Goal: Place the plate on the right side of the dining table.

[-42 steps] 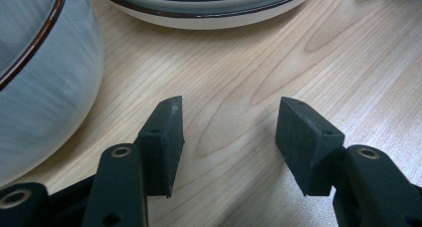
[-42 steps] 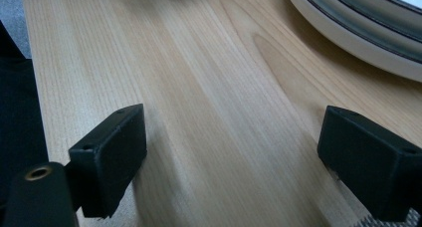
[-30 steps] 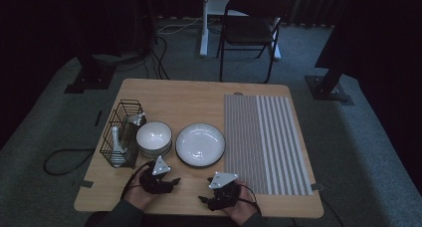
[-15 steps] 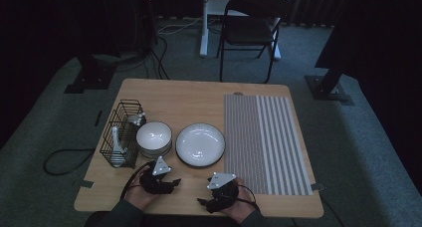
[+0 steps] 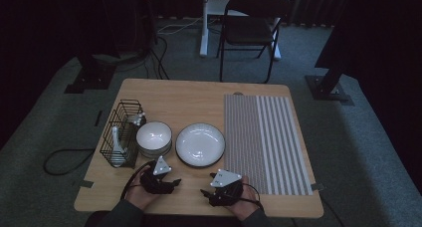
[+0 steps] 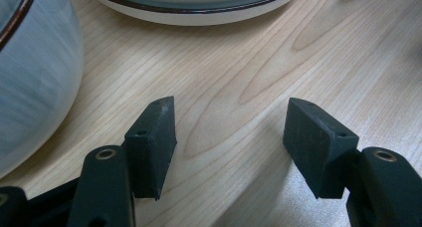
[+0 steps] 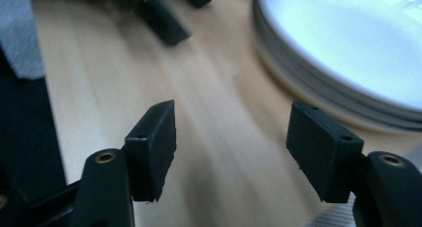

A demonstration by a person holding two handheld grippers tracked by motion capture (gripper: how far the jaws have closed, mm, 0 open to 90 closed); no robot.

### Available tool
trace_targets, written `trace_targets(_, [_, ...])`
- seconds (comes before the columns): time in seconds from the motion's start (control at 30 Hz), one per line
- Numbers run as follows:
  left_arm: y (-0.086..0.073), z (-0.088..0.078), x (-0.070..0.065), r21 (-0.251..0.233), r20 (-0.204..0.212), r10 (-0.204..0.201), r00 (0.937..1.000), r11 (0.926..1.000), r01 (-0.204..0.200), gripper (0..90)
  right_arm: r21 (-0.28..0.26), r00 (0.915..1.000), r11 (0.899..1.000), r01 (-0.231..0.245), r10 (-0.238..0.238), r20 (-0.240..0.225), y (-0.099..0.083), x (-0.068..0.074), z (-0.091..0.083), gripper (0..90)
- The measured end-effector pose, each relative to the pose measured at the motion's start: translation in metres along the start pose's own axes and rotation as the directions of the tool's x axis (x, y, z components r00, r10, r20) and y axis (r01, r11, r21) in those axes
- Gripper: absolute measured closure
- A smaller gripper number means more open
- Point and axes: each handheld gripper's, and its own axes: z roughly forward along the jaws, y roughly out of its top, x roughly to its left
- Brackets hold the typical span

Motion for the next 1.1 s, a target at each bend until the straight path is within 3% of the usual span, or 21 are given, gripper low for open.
trace_targets(0.07, [0.0, 0.0, 0.0, 0.0, 0.002, 0.003, 1.0, 1.0, -0.003, 38.1, -0.028, 0.9999, 1.0, -0.001, 0.001, 0.015, 0.004, -0.006, -0.008, 48.4])
trace_targets(0.3, [0.0, 0.001, 0.0, 0.002, 0.005, 0.006, 1.0, 1.0, -0.006, 35.8, -0.059, 0.9999, 0.998, 0.004, -0.003, 0.014, 0.015, -0.016, -0.02, 58.8])
trace_targets(0.47, [0.001, 0.001, -0.001, 0.0, 0.004, 0.004, 1.0, 1.0, -0.004, 34.5, -0.061, 0.9964, 0.995, -0.084, 0.085, 0.011, 0.02, -0.026, -0.025, 58.0])
trace_targets(0.57, [0.0, 0.003, -0.001, -0.011, 0.007, 0.009, 0.9999, 0.9999, -0.009, 30.4, -0.06, 0.995, 0.994, -0.097, 0.098, 0.017, 0.023, -0.031, -0.027, 55.6])
trace_targets(0.8, [0.003, 0.003, -0.002, 0.014, 0.001, 0.002, 1.0, 0.9999, -0.002, 30.3, -0.061, 0.9937, 0.993, -0.097, 0.1, 0.05, 0.032, -0.042, -0.033, 53.0])
trace_targets(1.1, [0.006, 0.003, -0.005, 0.035, 0.005, 0.005, 1.0, 0.9994, -0.005, 30.2, -0.073, 0.9928, 0.994, -0.087, 0.092, 0.076, 0.04, -0.058, -0.031, 60.0])
